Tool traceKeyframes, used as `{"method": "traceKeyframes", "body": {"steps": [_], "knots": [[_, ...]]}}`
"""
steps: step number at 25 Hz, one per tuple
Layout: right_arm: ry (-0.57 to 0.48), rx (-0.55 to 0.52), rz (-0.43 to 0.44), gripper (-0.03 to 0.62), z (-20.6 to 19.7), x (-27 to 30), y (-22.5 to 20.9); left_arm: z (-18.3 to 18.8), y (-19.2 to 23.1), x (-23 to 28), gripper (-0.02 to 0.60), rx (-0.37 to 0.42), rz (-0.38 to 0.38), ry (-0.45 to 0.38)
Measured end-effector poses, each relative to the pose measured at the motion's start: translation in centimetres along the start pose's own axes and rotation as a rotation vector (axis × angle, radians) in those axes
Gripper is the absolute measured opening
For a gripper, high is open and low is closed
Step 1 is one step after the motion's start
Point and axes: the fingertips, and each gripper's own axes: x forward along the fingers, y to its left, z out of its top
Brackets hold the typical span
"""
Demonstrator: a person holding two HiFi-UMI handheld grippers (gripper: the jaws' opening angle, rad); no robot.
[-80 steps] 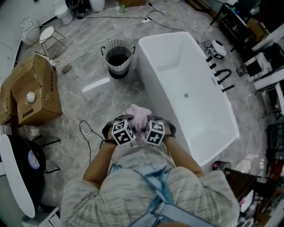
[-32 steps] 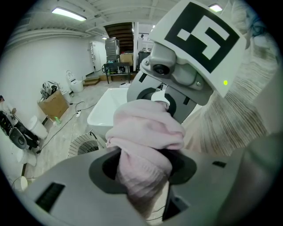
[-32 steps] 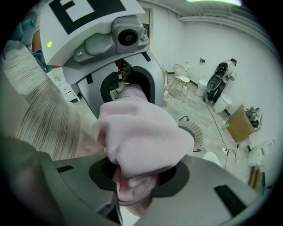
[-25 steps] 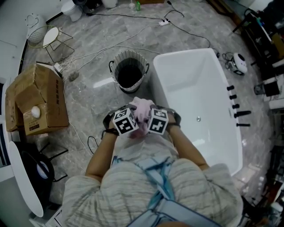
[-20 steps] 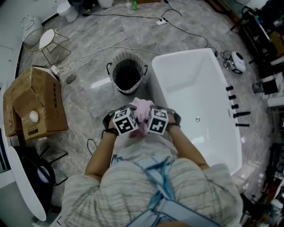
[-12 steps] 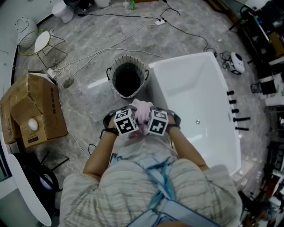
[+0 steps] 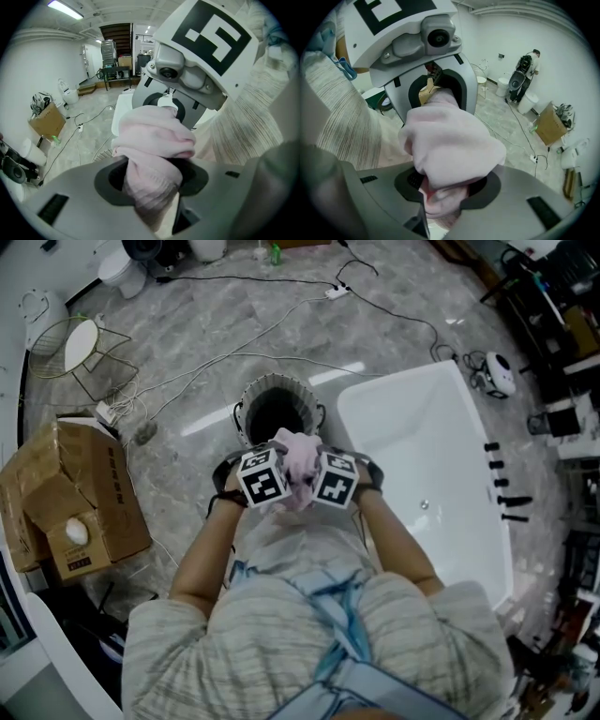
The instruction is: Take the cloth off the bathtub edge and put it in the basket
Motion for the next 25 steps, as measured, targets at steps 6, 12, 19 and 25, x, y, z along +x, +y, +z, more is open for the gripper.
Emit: {"method": "traceKeyframes", "body": {"steps": [6, 12, 19, 25], "knots": [[-0.006, -0.010, -0.045, 0.155, 3.7, -0.1, -4.9, -0.5, 5.7, -2.4, 0.215, 0.022, 0.045, 0.007], [0.007, -0.032, -0.070, 0.155, 4.6, -0.8, -9.1, 0.5, 9.6, -3.0, 0.215, -0.006, 0.071, -0.003], [-0.011, -0.069, -0.029, 0.155, 5.3, -0.1, -11.9, 0.8, 12.5, -2.6, 0.215, -0.057, 0.079, 0.006], [-0.022, -0.103, 0.012, 0.155, 4.9, 0.5, -14.0, 1.3, 14.3, -1.6, 0.215, -0.104, 0.075, 0.025]]}}
